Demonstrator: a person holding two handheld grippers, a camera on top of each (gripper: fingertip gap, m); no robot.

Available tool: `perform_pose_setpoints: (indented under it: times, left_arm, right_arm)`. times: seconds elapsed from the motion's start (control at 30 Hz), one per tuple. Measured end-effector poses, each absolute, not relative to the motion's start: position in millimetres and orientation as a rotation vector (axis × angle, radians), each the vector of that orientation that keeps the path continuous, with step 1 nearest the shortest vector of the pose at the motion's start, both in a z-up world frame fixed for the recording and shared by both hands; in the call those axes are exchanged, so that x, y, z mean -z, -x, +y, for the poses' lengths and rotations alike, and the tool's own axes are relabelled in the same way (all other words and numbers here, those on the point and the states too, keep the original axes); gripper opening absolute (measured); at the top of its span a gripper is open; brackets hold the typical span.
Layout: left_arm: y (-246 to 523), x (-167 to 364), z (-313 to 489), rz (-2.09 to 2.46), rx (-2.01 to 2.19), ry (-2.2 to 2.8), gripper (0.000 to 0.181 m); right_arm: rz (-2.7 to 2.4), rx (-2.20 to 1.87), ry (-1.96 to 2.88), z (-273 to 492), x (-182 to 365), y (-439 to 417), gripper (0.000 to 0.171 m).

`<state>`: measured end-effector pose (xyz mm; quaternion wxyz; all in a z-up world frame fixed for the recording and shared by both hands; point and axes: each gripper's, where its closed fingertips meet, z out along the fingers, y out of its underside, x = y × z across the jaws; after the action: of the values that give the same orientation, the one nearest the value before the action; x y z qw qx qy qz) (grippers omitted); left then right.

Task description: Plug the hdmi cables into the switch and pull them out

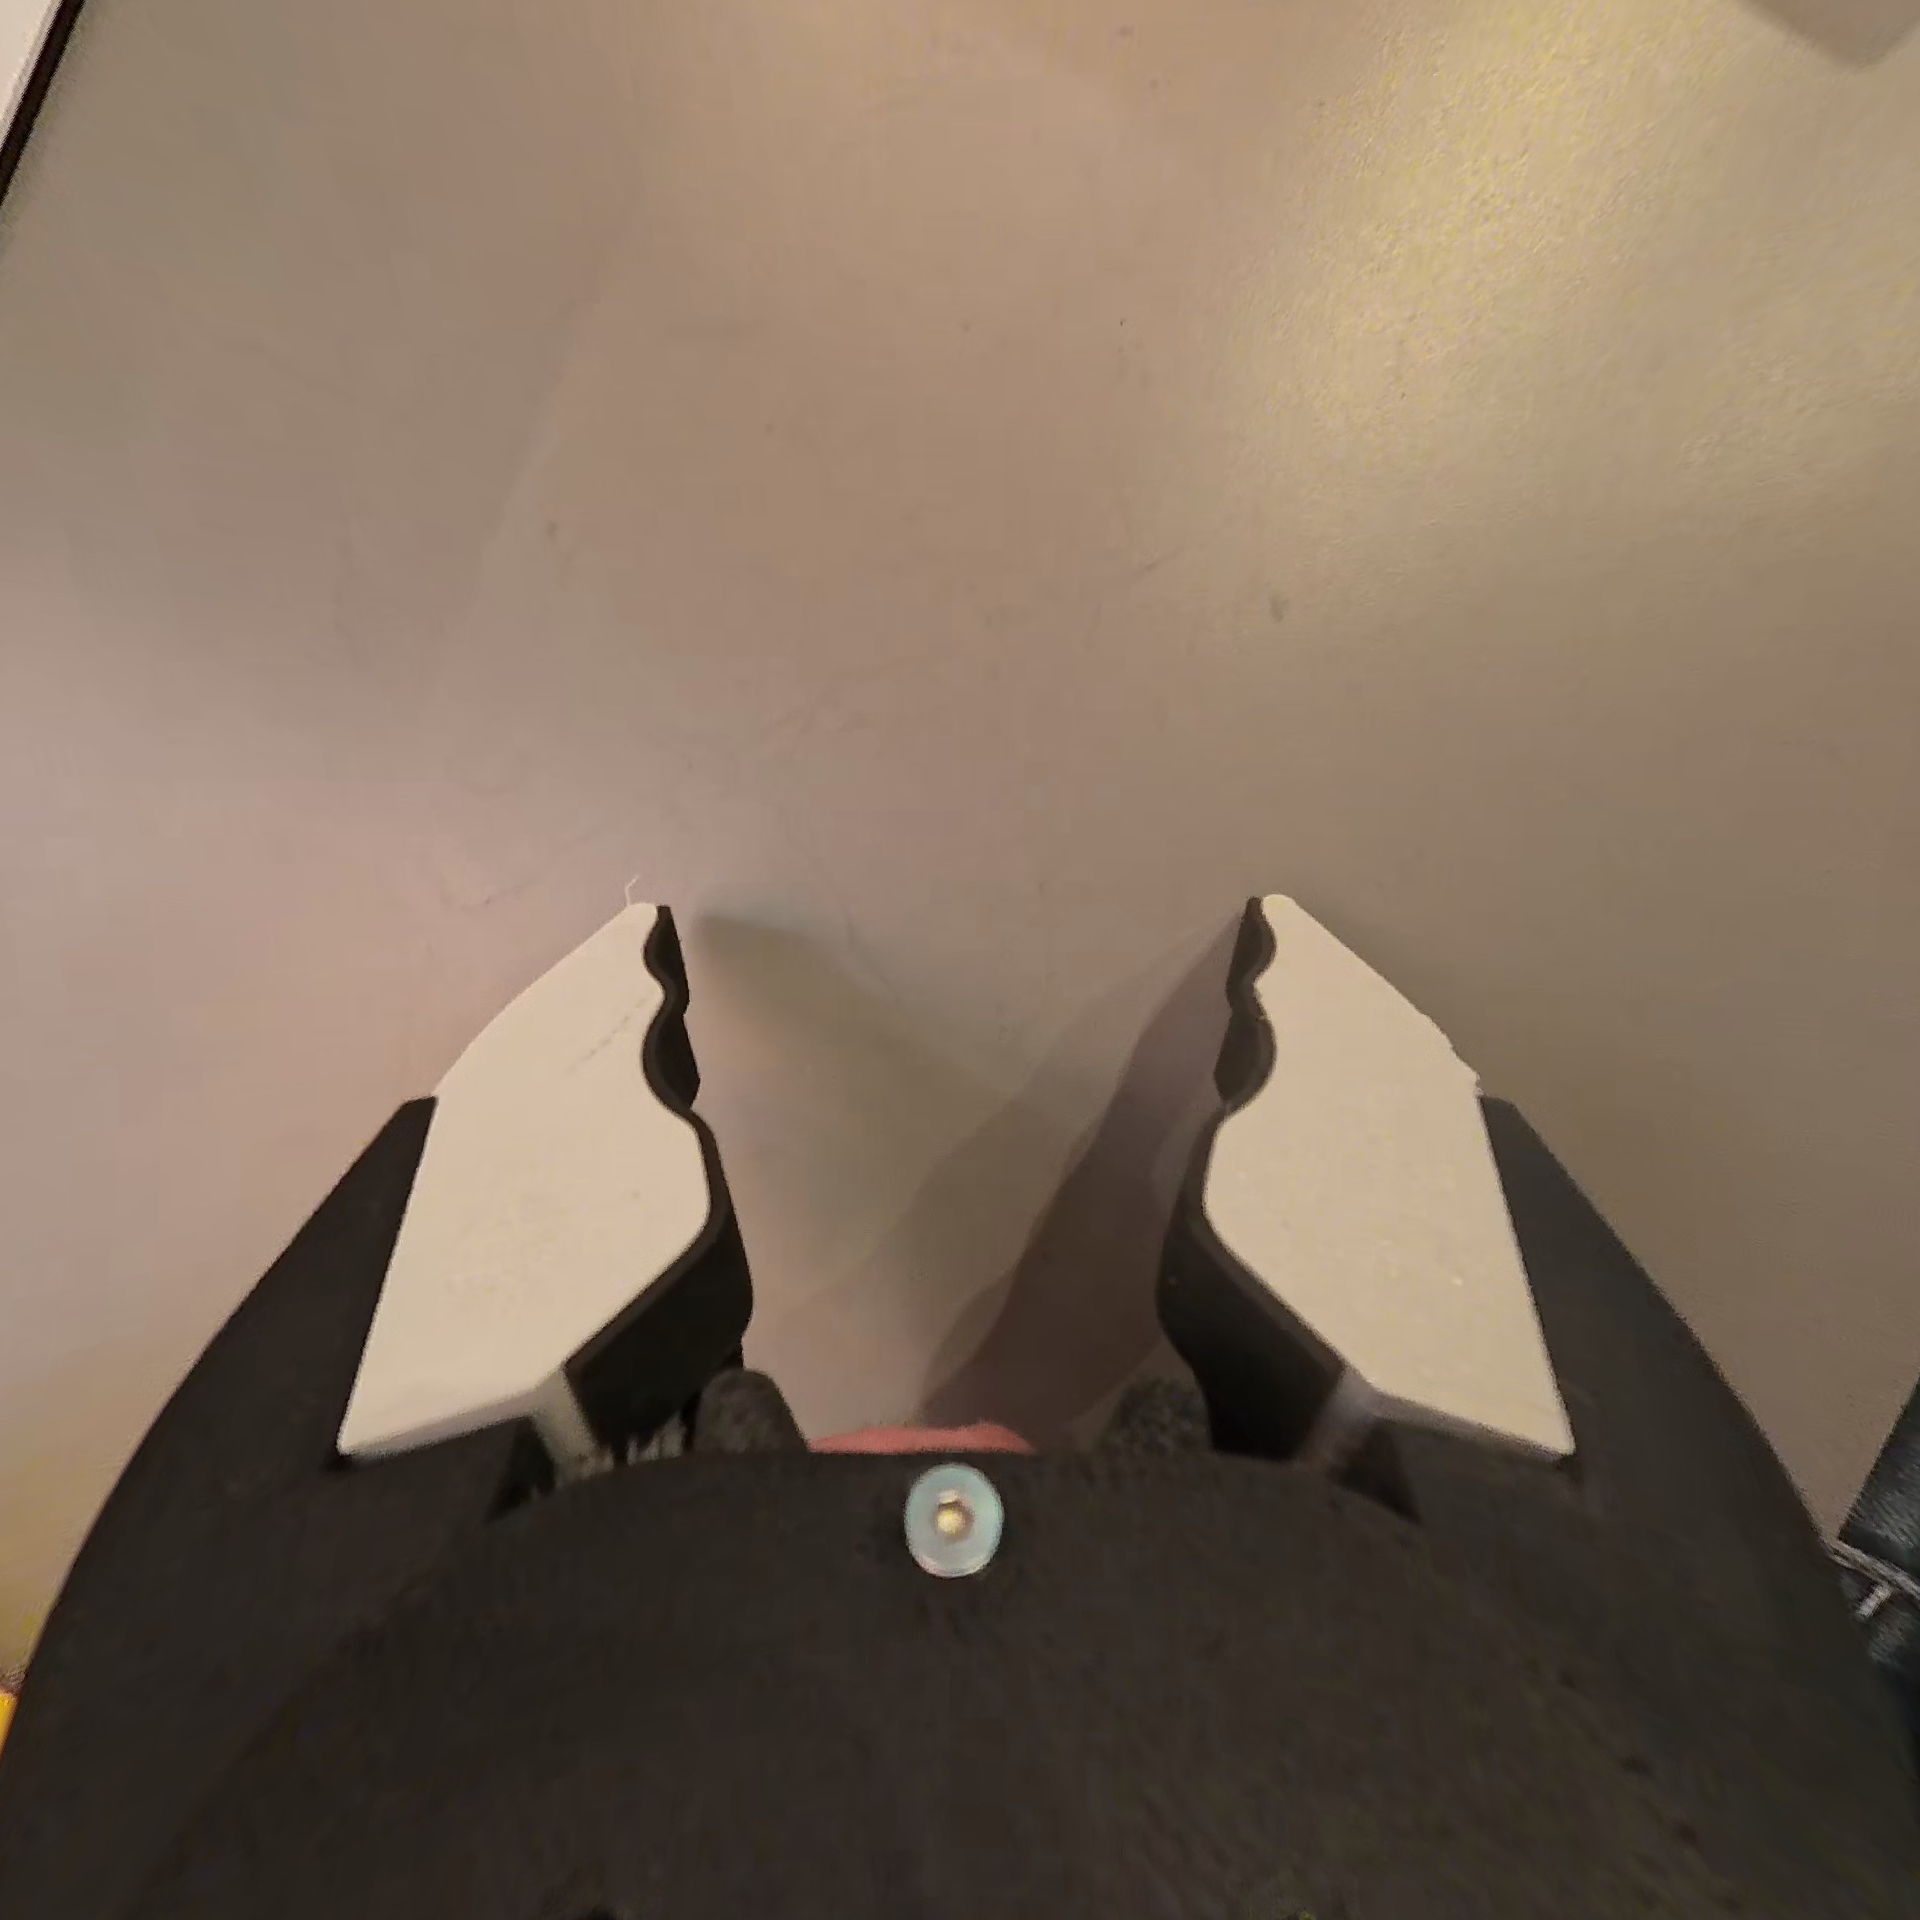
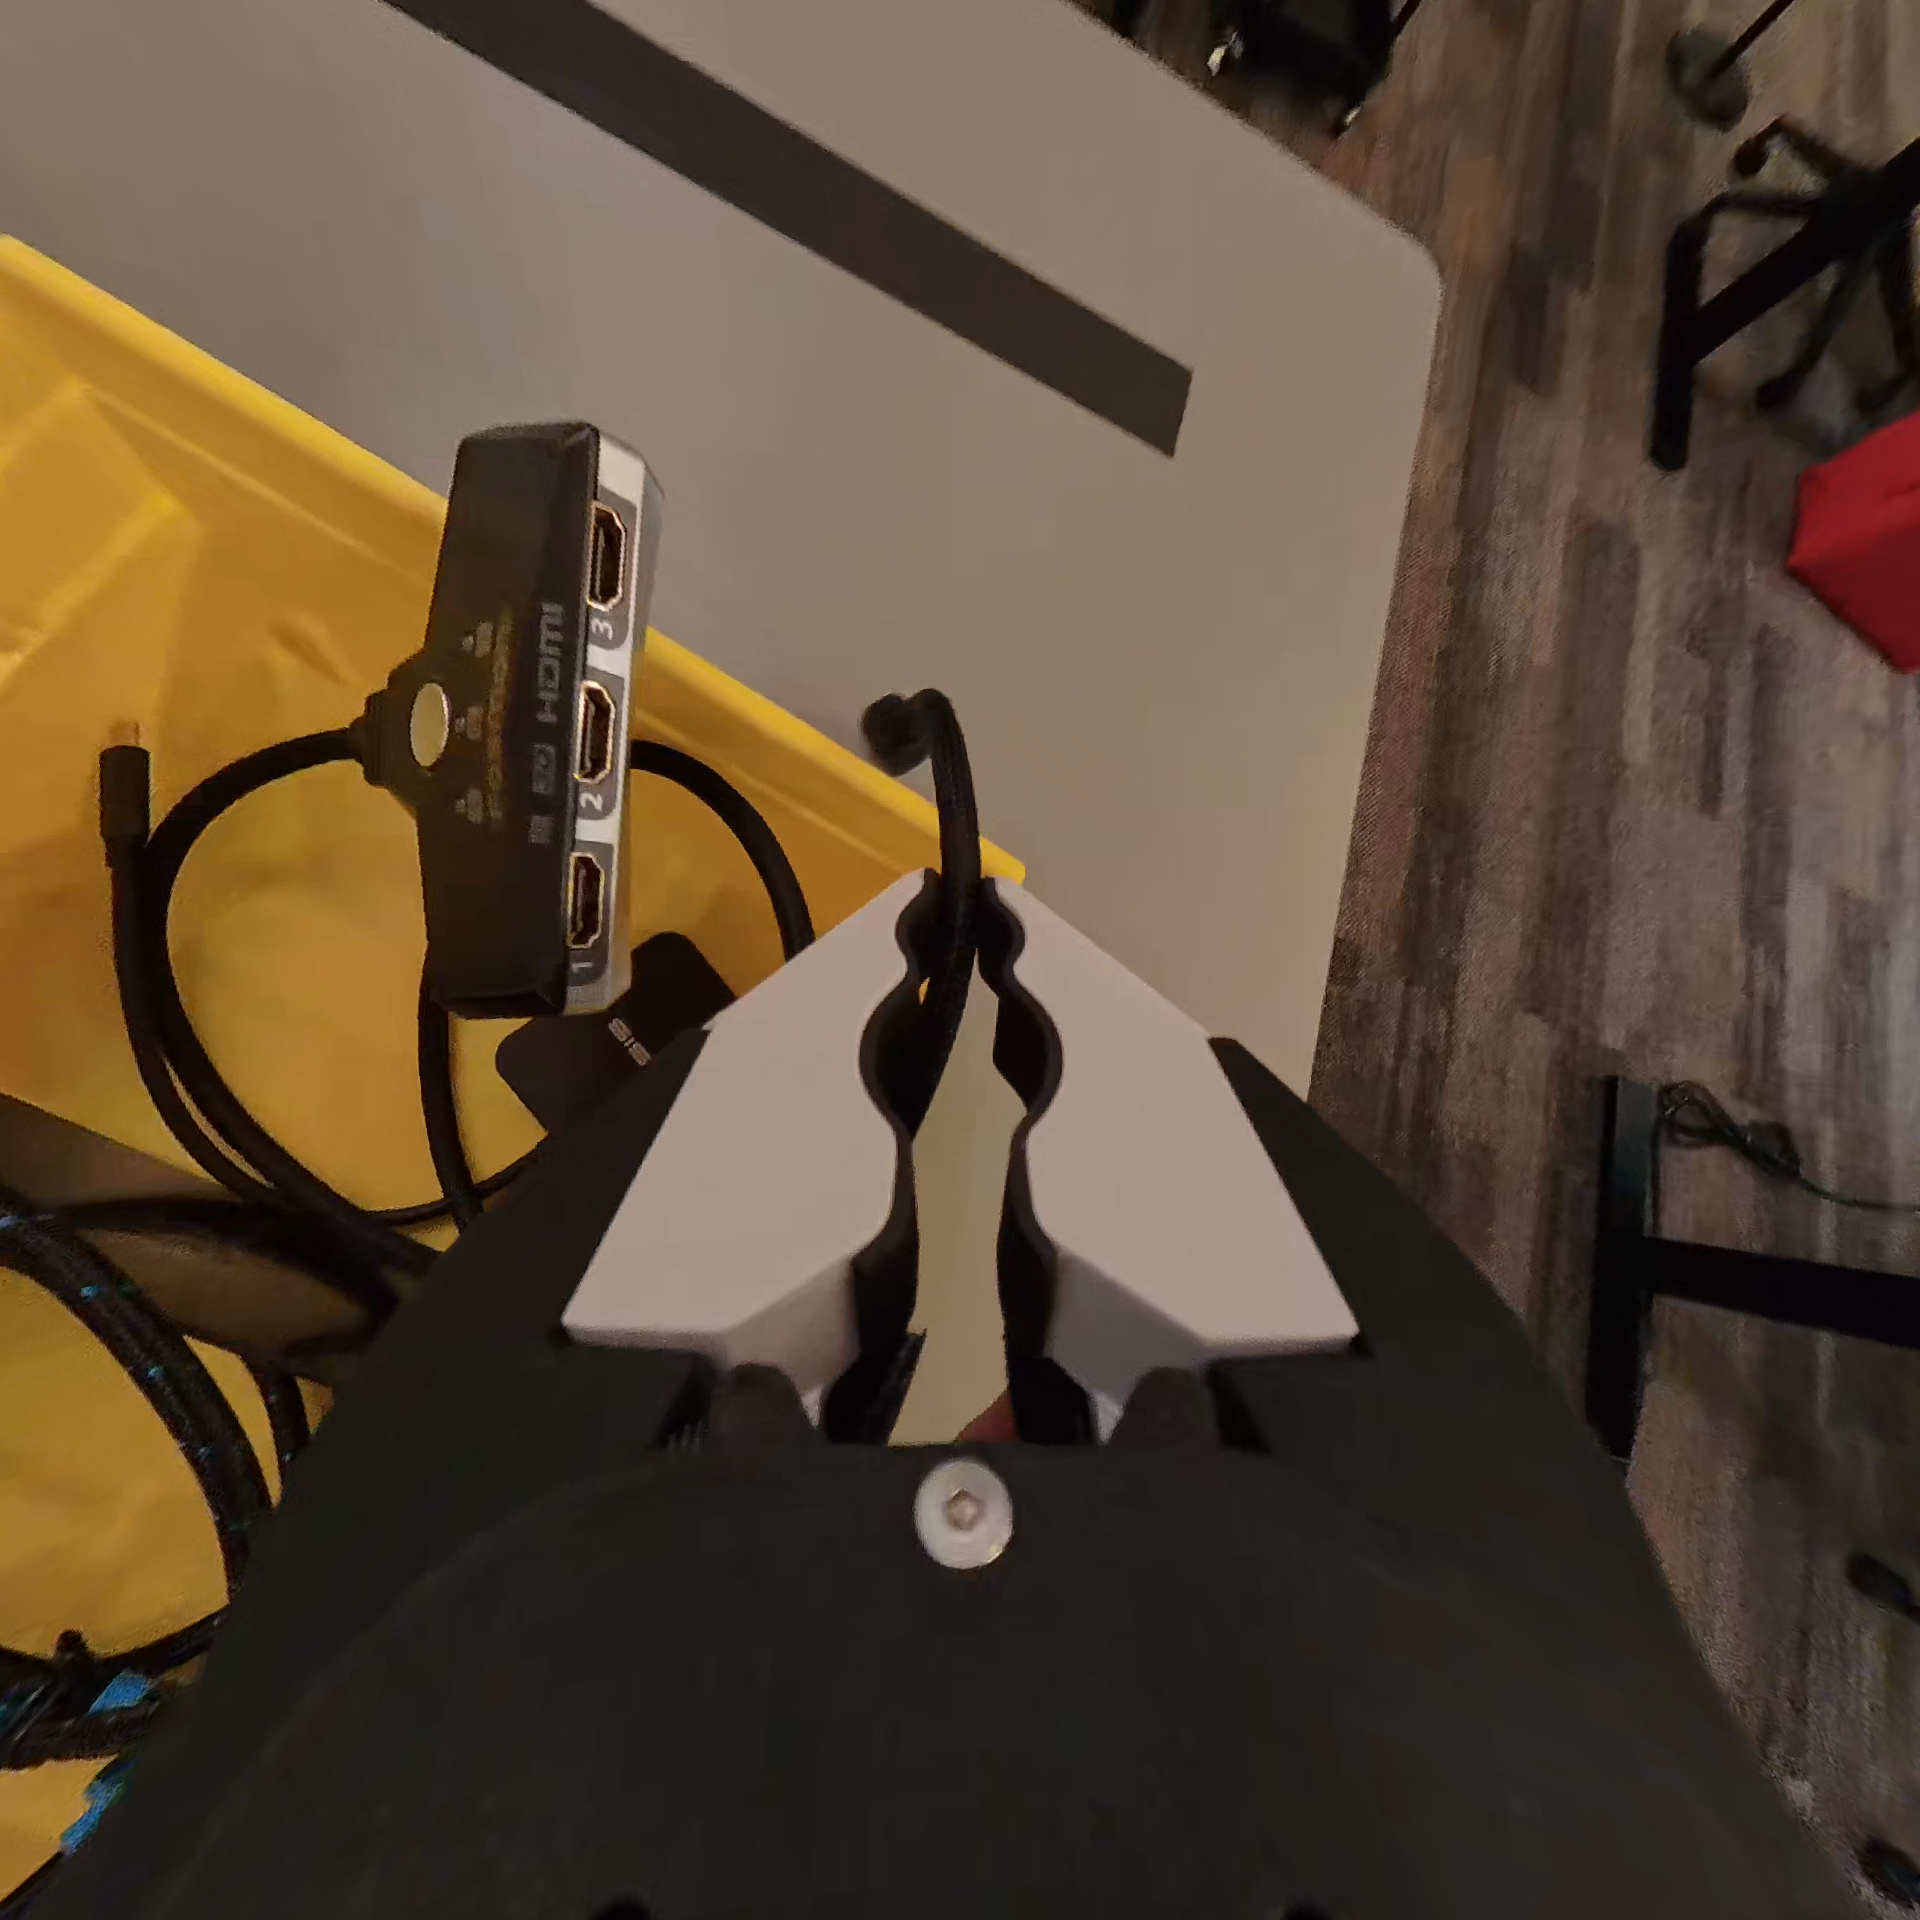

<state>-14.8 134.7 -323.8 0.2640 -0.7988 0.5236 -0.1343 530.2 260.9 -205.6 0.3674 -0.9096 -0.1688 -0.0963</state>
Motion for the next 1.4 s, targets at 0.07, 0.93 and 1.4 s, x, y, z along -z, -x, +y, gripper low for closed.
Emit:
perform_pose_setpoints:
  times: [0.07,0.93,1.4]
  left_arm:
    - [15,324,135,1.411,0.373,2.165,0.099]
    - [14,325,134,1.413,0.377,2.17,0.098]
    - [16,322,135,1.454,0.294,2.13,0.1]
  right_arm:
    - [-0.454,0.255,2.268,263,195,-525,0.004]
    - [-0.788,-0.093,2.126,224,165,-464,0.003]
    - [-0.713,0.368,2.03,220,122,-482,0.036]
